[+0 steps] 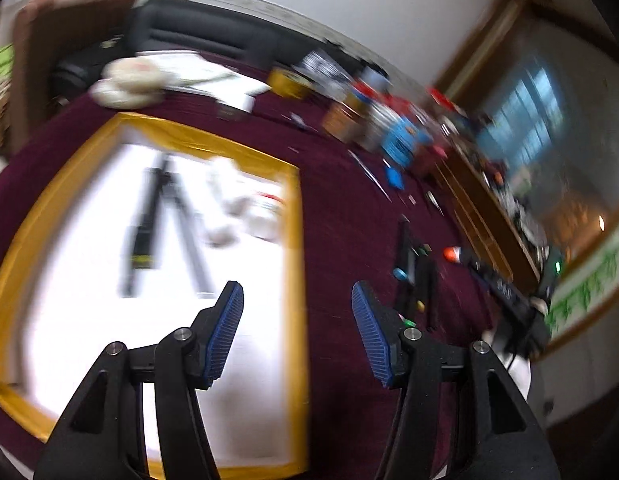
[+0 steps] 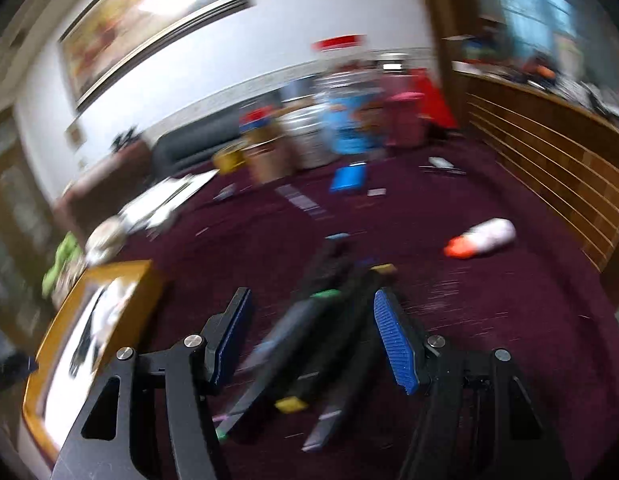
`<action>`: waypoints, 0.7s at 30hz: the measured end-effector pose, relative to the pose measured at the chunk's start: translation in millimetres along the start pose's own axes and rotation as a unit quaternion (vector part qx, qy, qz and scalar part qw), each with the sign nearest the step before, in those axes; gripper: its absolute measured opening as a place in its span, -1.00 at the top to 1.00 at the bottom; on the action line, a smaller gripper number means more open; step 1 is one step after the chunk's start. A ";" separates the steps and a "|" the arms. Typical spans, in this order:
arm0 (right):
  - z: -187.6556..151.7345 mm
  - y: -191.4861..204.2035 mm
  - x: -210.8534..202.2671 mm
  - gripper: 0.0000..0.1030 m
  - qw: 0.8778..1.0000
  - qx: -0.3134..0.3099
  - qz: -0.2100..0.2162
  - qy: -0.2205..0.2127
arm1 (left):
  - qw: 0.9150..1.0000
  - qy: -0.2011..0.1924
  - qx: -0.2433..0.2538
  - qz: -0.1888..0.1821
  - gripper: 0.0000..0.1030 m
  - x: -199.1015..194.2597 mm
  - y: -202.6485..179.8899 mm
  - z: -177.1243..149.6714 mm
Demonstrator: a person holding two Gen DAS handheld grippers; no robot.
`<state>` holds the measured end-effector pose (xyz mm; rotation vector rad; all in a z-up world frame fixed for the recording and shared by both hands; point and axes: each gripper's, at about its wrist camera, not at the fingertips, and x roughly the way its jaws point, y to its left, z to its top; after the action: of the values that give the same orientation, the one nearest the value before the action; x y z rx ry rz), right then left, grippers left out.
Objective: Organize rigid objects
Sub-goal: 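Move both grippers back toward the remaining markers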
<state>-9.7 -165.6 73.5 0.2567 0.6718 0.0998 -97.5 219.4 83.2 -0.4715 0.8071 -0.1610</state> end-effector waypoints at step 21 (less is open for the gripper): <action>-10.9 -99.0 22.6 -0.12 0.989 0.140 0.026 0.040 | 0.960 0.082 0.267 0.031 0.06 176.7 -215.4 -53.1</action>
<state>1.9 -254.9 25.2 0.5433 0.7587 0.0650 -6.6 -45.0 35.6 0.0782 0.9002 -0.3523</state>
